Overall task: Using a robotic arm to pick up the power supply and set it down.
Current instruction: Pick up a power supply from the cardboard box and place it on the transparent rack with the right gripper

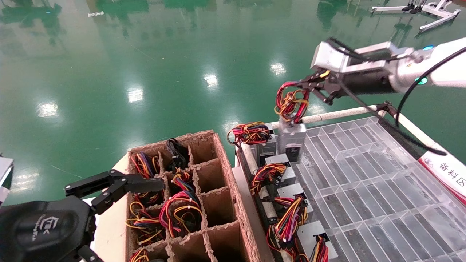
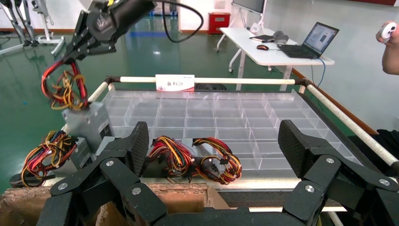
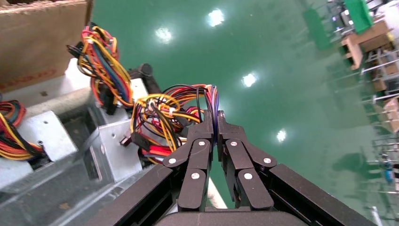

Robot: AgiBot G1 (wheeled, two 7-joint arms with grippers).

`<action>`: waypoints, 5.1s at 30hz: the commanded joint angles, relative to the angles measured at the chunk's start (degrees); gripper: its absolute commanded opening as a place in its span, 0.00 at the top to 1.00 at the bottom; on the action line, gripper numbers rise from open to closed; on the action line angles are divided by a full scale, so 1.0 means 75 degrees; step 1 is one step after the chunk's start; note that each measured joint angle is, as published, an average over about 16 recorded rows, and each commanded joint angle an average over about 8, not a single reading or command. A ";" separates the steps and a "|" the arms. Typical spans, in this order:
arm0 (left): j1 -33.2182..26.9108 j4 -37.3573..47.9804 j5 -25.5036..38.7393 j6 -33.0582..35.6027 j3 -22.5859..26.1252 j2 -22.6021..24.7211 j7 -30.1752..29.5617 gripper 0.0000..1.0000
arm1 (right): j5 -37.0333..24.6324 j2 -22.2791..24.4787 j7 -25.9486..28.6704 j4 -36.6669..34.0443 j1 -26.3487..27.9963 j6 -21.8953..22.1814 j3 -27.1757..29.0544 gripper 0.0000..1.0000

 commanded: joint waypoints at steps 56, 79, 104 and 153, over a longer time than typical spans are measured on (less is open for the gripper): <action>-0.0001 0.0000 -0.0001 -0.0001 0.0002 -0.0001 0.0001 0.00 | 0.0945 -0.0852 -0.1163 -0.1674 -0.0733 0.0901 0.0663 1.00; -0.0001 0.0000 -0.0002 -0.0001 0.0003 -0.0001 0.0001 0.00 | 0.0827 -0.0545 -0.2387 -0.1492 -0.0556 0.0644 0.0592 1.00; -0.0001 0.0000 -0.0002 -0.0001 0.0004 -0.0001 0.0002 0.00 | 0.0867 -0.1050 -0.3038 -0.1694 -0.0698 0.1055 0.0625 1.00; -0.0001 0.0000 -0.0004 -0.0002 0.0005 -0.0002 0.0003 0.00 | 0.0857 -0.1021 -0.2706 -0.1968 -0.1006 0.2594 0.0617 1.00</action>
